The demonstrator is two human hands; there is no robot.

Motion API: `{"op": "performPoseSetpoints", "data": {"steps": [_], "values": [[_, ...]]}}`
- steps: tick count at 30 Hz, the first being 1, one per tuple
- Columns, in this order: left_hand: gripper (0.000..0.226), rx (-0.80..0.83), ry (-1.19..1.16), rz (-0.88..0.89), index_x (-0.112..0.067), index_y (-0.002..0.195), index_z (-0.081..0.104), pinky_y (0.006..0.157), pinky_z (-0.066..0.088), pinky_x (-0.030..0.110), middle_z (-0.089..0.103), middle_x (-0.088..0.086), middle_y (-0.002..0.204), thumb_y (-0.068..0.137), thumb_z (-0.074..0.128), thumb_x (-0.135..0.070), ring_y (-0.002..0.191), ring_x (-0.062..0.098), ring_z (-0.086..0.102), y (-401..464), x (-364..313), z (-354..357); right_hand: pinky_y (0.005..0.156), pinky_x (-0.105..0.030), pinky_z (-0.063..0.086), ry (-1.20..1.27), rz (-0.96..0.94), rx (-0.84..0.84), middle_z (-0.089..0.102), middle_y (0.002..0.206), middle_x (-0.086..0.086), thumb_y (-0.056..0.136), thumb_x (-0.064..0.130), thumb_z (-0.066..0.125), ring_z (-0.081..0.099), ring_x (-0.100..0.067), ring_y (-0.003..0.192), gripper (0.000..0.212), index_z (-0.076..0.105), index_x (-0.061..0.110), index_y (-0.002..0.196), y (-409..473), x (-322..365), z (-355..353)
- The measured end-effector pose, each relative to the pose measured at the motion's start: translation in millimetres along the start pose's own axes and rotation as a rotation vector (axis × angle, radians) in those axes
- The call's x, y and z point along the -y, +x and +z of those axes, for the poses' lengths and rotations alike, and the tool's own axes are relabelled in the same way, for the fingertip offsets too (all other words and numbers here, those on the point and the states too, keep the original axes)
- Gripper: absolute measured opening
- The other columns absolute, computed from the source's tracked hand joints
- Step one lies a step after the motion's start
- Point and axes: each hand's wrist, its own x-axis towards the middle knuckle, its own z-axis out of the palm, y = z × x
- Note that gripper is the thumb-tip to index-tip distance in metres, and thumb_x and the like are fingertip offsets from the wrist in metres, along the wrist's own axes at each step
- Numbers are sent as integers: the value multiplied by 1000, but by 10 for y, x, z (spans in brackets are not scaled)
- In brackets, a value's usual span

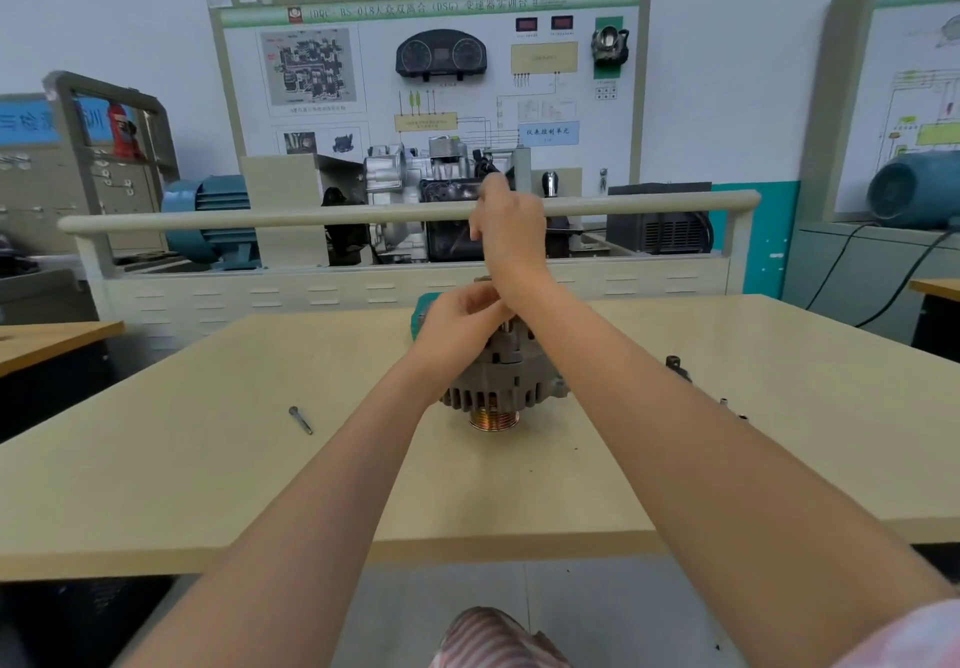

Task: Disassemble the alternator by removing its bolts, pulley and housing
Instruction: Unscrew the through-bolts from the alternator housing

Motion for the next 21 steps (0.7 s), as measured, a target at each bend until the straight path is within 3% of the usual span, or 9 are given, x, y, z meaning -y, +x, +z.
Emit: {"op": "performPoseSetpoints", "data": {"steps": [4,7,9,11,14,16,18,20,21], "values": [[27,23,6,-11,-20,117,66,80,41,26,70,-5,104,94,55,-29,97,10,58,-7,-29,0,61,-22,43,308,172,52,27,35,8,94,11,33,36,-9,38,47,28,19,48,91,13,-87],[28,22,-5,-32,-20,118,66,92,42,32,70,-3,109,94,56,-29,104,14,60,-24,-31,-7,65,-28,39,240,142,38,28,36,7,93,11,35,35,-11,41,50,29,17,43,53,2,-76],[22,12,-6,-35,-17,110,69,91,45,35,71,-1,99,93,57,-25,99,17,62,-26,-22,-15,56,-28,32,49,8,11,29,39,7,93,12,39,30,-11,45,51,32,17,43,-22,-34,-46],[13,-19,25,-36,-18,87,66,79,47,30,66,-2,80,93,55,-16,83,15,60,-6,-6,-23,55,-28,29,-241,-232,-30,32,46,8,91,16,42,30,-9,49,43,35,17,49,-114,-94,-19],[23,-82,60,-72,-20,74,51,57,42,18,55,-1,72,95,49,-10,68,9,50,20,6,-13,87,-33,31,-922,-456,-221,52,79,-2,83,23,47,45,-19,80,16,55,11,76,-239,-219,2],[23,-98,38,-87,-20,76,48,54,39,17,54,0,74,97,47,-10,66,8,48,20,2,0,96,-34,25,-1085,-449,-294,53,94,-6,80,25,47,44,-25,92,23,59,9,92,-272,-260,5],[20,-95,47,-78,-18,79,51,58,41,20,56,1,78,97,46,-10,70,10,49,10,-3,11,95,-34,26,-1026,-434,-272,52,93,-5,81,24,48,43,-24,91,21,59,9,90,-256,-238,7],[15,-81,63,-65,-15,84,56,65,42,24,59,4,82,95,47,-9,78,15,53,-1,-15,16,93,-34,29,-846,-404,-205,47,79,1,84,22,49,42,-21,83,18,55,12,71,-212,-191,11],[15,-72,54,-58,-15,84,58,67,42,26,60,4,81,94,48,-10,81,16,53,-5,-20,18,91,-34,32,-726,-377,-169,43,68,4,86,21,49,41,-18,75,28,47,14,59,-180,-157,9]]}}
